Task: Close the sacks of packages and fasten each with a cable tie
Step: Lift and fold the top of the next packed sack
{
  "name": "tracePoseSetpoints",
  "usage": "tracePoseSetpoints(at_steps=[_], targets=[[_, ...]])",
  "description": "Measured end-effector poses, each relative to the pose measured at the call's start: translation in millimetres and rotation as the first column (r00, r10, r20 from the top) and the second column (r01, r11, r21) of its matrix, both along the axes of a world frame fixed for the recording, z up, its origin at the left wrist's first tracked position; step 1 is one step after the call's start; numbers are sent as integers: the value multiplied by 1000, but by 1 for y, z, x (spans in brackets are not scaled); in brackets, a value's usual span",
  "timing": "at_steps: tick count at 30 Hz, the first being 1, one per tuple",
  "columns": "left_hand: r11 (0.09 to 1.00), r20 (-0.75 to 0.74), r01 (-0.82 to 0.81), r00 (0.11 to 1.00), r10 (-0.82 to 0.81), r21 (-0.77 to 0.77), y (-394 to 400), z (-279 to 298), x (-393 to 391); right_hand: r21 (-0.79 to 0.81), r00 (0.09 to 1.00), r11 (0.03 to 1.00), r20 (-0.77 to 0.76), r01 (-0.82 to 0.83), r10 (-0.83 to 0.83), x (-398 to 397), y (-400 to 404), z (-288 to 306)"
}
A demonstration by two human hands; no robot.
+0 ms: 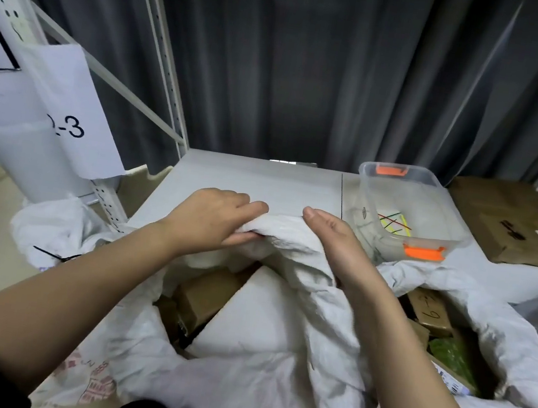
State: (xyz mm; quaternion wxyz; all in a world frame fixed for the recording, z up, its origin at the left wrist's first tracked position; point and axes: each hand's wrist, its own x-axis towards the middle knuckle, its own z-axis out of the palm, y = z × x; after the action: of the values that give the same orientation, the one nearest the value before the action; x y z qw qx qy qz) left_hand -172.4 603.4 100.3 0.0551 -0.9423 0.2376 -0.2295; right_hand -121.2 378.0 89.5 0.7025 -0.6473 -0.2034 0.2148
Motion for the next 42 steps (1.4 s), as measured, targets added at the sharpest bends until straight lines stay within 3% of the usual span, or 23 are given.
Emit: tracePoseSetpoints(at_steps=[3, 6, 9, 12, 15, 18, 22, 26, 28, 31, 33, 35, 36, 38, 40, 42], targets=[[996, -37, 35, 999, -38, -82, -22, 7, -6, 117, 961, 989, -250, -90, 117, -4, -3, 11], [988, -56, -17, 998, 8, -153, -52, 6, -7, 185, 970, 982, -232, -29, 73, -10, 3, 15], [990, 60, -45, 997, 53, -130, -53, 10, 2, -4, 986, 994, 122, 113, -112, -18, -5, 4], [988, 46, -105, 993, 110, -115, -43, 15, 8, -318, 864, 925, 503, 208, -21, -28, -23, -15], [987, -70, -137, 989, 131, -86, -39, 20, 13, -235, 805, 945, 591, 228, -47, -28, -27, -19], [989, -163, -85, 985, 65, -118, -35, 25, 17, -36, 908, 983, 392, 179, -151, -18, -29, -13], [970, -162, 17, 985, -58, -244, -49, 27, 9, 147, 999, 989, 36, -6, 0, -9, -36, -9], [995, -14, 71, 997, -72, -72, -73, 11, 4, 270, 990, 963, -134, 6, 32, -13, -32, -11], [999, 49, 32, 998, -31, -9, -75, 6, 12, 150, 994, 984, -45, 101, -95, -18, -32, -13], [998, 70, -67, 995, 67, -12, -75, 6, 21, -253, 925, 919, 310, 303, -220, -37, -40, -22], [992, -29, -128, 991, 128, -14, -74, 8, 27, -415, 863, 816, 469, 402, -187, -53, -42, -28], [984, -236, -169, 960, 151, -60, -71, 9, 37, -354, 794, 802, 563, 481, -227, -56, -42, -34], [977, -354, -196, 923, 153, -90, -70, 11, 40, -270, 793, 830, 534, 487, -292, -53, -41, -35], [971, -450, -214, 881, 143, -109, -69, 12, 43, -95, 872, 897, 298, 432, -389, -42, -42, -35], [979, -324, -198, 930, 174, -42, -69, 8, 40, 10, 923, 925, 52, 381, -381, -31, -42, -40], [996, -121, -63, 991, 56, -56, -74, 2, 30, 35, 929, 933, -105, 359, -354, -25, -42, -46]])
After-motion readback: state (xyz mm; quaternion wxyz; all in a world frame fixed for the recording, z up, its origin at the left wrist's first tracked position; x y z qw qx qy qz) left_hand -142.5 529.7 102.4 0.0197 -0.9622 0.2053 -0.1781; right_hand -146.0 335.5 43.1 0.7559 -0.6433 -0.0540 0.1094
